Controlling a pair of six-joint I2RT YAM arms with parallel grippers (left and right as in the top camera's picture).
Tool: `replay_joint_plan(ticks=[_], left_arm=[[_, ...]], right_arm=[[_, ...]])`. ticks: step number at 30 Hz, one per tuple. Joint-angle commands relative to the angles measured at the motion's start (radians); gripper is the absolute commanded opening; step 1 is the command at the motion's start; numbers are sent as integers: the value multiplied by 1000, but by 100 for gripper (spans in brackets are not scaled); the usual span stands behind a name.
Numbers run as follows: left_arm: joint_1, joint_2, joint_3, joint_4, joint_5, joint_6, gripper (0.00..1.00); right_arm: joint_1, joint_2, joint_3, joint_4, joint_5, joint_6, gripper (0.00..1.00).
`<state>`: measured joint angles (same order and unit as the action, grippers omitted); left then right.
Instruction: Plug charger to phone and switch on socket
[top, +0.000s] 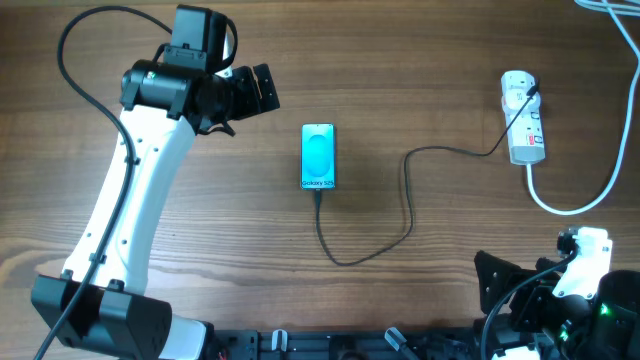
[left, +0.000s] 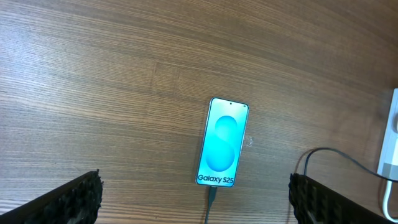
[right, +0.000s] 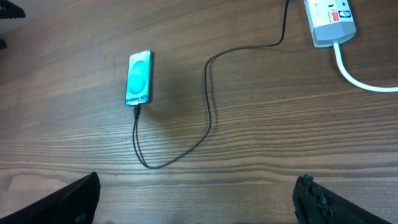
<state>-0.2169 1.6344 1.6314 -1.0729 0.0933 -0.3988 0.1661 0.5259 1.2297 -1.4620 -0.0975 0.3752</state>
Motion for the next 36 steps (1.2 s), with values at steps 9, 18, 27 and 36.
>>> replay_joint_plan(ticks=[9, 18, 27, 36], left_arm=[[-3, 2, -2, 2, -16, -6, 100], [-3, 2, -2, 2, -16, -6, 100], [-3, 2, -2, 2, -16, -6, 100], [-3, 2, -2, 2, -16, -6, 100]], right_arm=[[5, -10, -13, 25, -35, -87, 100], [5, -223, -352, 473, -82, -201, 100], [5, -440, -747, 814, -84, -219, 100], [4, -522, -996, 1154, -81, -234, 100]])
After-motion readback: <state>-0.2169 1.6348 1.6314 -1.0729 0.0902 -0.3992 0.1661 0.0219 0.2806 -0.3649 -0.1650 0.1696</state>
